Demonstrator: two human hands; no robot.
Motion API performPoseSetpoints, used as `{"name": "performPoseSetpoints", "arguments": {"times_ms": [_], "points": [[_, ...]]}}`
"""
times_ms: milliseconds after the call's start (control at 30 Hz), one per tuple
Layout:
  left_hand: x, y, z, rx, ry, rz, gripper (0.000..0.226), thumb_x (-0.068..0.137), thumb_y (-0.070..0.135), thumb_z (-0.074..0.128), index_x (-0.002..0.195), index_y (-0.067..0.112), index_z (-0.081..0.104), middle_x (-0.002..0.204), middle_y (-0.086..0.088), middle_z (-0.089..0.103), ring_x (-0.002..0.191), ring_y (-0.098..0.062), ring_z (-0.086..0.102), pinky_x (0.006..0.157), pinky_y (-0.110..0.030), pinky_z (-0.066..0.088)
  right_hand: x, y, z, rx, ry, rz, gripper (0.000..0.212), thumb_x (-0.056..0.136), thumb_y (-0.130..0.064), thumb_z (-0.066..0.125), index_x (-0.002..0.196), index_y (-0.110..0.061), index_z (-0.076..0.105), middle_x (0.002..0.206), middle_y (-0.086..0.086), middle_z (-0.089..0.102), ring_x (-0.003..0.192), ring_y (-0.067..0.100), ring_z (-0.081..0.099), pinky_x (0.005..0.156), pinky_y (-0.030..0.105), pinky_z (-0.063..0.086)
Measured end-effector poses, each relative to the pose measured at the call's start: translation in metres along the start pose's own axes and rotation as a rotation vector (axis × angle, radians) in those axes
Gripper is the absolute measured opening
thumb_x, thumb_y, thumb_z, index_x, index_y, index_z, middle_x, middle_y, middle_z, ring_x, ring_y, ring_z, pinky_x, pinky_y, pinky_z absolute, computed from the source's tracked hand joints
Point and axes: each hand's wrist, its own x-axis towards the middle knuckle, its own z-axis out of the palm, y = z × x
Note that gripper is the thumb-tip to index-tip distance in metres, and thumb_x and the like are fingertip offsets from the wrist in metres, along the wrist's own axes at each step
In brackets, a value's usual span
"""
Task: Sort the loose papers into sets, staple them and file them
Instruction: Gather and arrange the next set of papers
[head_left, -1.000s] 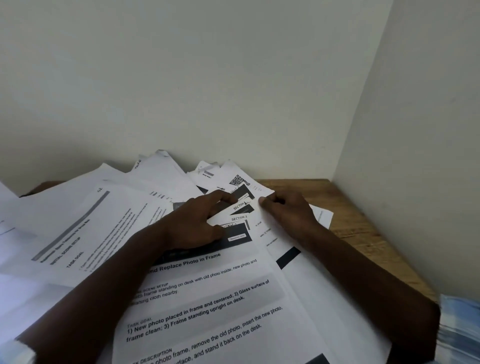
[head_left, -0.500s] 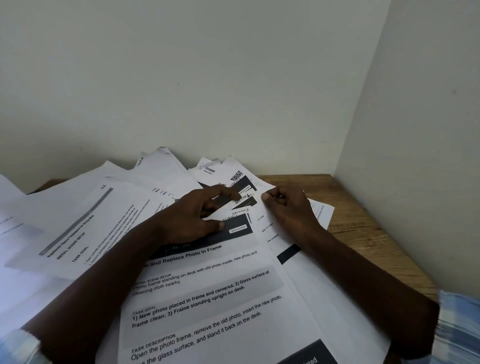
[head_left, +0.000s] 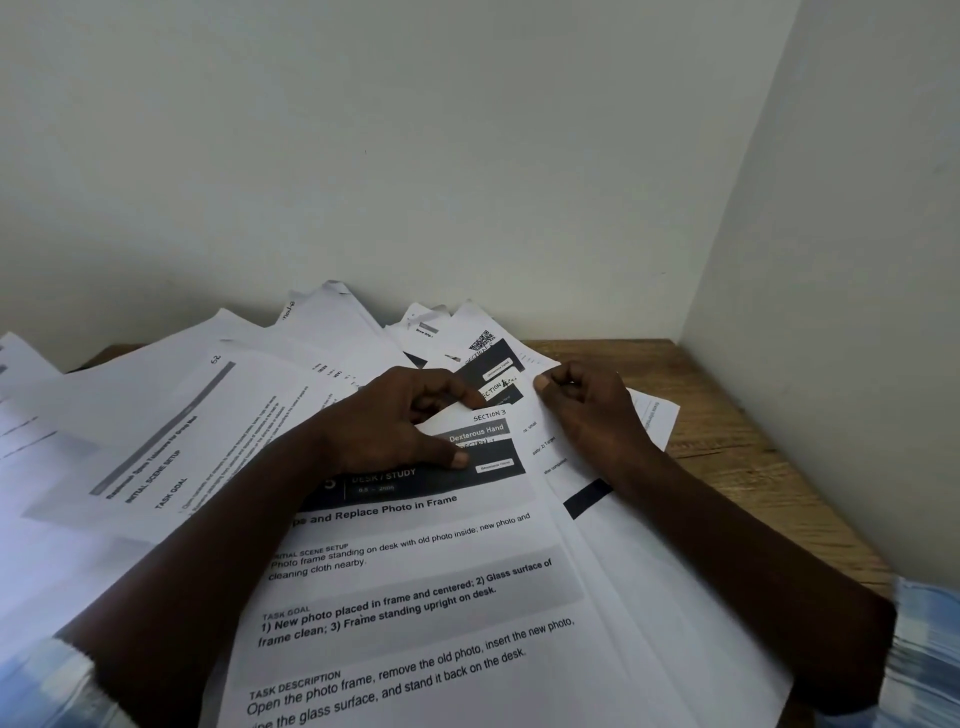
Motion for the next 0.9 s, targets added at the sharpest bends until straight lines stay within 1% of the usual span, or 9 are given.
{"name": "performPoseSetpoints", "arguments": {"times_ms": [200, 300, 367, 433, 500, 600, 700, 800, 900], "points": [[-0.001, 0.002, -0.001, 0.025, -0.012, -0.005, 0.050, 0.075, 0.008, 0.092, 0.117, 0.023, 0.070, 0.113, 0.011, 0.078, 0.105, -0.006, 0.073, 0.095, -0.024, 0.055, 0.002, 0.001, 0.001, -0.018, 0.022, -0.005, 0.019, 0.096, -0.036, 0.066, 0.085, -0.022, 0.073, 0.082, -0.012, 0.077, 0.086, 0.011, 0.072, 0.091, 0.041, 0.056], [0.000, 0.004, 0.000, 0.065, 0.009, 0.014, 0.043, 0.074, 0.011, 0.093, 0.108, 0.021, 0.070, 0.106, 0.008, 0.078, 0.090, -0.001, 0.072, 0.080, -0.015, 0.051, 0.003, 0.002, 0.000, 0.011, 0.035, -0.005, 0.019, 0.096, -0.034, 0.067, 0.085, -0.020, 0.074, 0.081, -0.012, 0.076, 0.085, 0.010, 0.070, 0.088, 0.037, 0.055], [0.000, 0.003, 0.001, 0.092, 0.029, 0.022, 0.041, 0.073, 0.016, 0.095, 0.103, 0.021, 0.069, 0.103, 0.007, 0.079, 0.087, -0.003, 0.072, 0.081, -0.023, 0.054, 0.002, 0.002, -0.001, 0.033, 0.031, 0.000, 0.019, 0.096, -0.033, 0.066, 0.085, -0.019, 0.073, 0.080, -0.011, 0.075, 0.084, 0.010, 0.070, 0.086, 0.036, 0.054], [0.001, 0.000, 0.000, 0.116, 0.043, 0.026, 0.040, 0.070, 0.027, 0.097, 0.098, 0.027, 0.069, 0.103, 0.007, 0.078, 0.094, -0.013, 0.074, 0.090, -0.041, 0.058, 0.001, 0.002, -0.001, 0.037, 0.029, -0.005, 0.019, 0.096, -0.032, 0.065, 0.085, -0.019, 0.073, 0.080, -0.009, 0.075, 0.083, 0.012, 0.070, 0.086, 0.038, 0.054], [0.000, -0.002, 0.000, 0.141, 0.058, 0.031, 0.040, 0.068, 0.034, 0.097, 0.096, 0.029, 0.069, 0.102, 0.006, 0.078, 0.097, -0.019, 0.074, 0.094, -0.049, 0.056, 0.001, 0.002, -0.001, 0.032, 0.027, -0.013, 0.019, 0.097, -0.032, 0.064, 0.085, -0.020, 0.072, 0.080, -0.008, 0.076, 0.084, 0.014, 0.071, 0.087, 0.041, 0.055], [0.000, -0.001, 0.000, 0.129, 0.051, 0.033, 0.038, 0.069, 0.033, 0.096, 0.096, 0.028, 0.069, 0.103, 0.007, 0.078, 0.098, -0.019, 0.074, 0.095, -0.050, 0.056, 0.001, 0.004, 0.000, 0.037, 0.018, -0.018, 0.018, 0.096, -0.034, 0.064, 0.086, -0.022, 0.072, 0.082, -0.009, 0.076, 0.085, 0.013, 0.071, 0.088, 0.043, 0.056], [-0.001, 0.000, -0.001, 0.111, 0.000, 0.010, 0.035, 0.074, 0.023, 0.094, 0.099, 0.023, 0.069, 0.106, 0.008, 0.079, 0.099, -0.014, 0.074, 0.097, -0.047, 0.056, -0.002, -0.001, -0.002, 0.103, -0.019, -0.048, 0.019, 0.089, -0.039, 0.067, 0.083, -0.022, 0.073, 0.080, -0.010, 0.075, 0.079, 0.008, 0.068, 0.081, 0.038, 0.052], [-0.001, 0.001, -0.002, 0.119, -0.038, -0.017, 0.035, 0.076, 0.020, 0.093, 0.100, 0.020, 0.068, 0.106, 0.008, 0.079, 0.099, -0.013, 0.075, 0.095, -0.044, 0.058, -0.010, -0.007, -0.005, 0.128, -0.128, -0.185, 0.018, 0.083, -0.036, 0.068, 0.075, -0.020, 0.071, 0.076, -0.009, 0.070, 0.074, 0.006, 0.062, 0.074, 0.030, 0.045], [0.000, 0.002, -0.001, 0.128, -0.046, -0.011, 0.033, 0.077, 0.019, 0.092, 0.101, 0.018, 0.070, 0.103, 0.008, 0.079, 0.096, -0.012, 0.075, 0.092, -0.039, 0.058, -0.019, -0.009, -0.002, -0.039, -0.179, -0.340, 0.011, 0.089, -0.023, 0.071, 0.078, -0.021, 0.069, 0.075, -0.017, 0.066, 0.068, 0.002, 0.059, 0.065, 0.018, 0.038]]}}
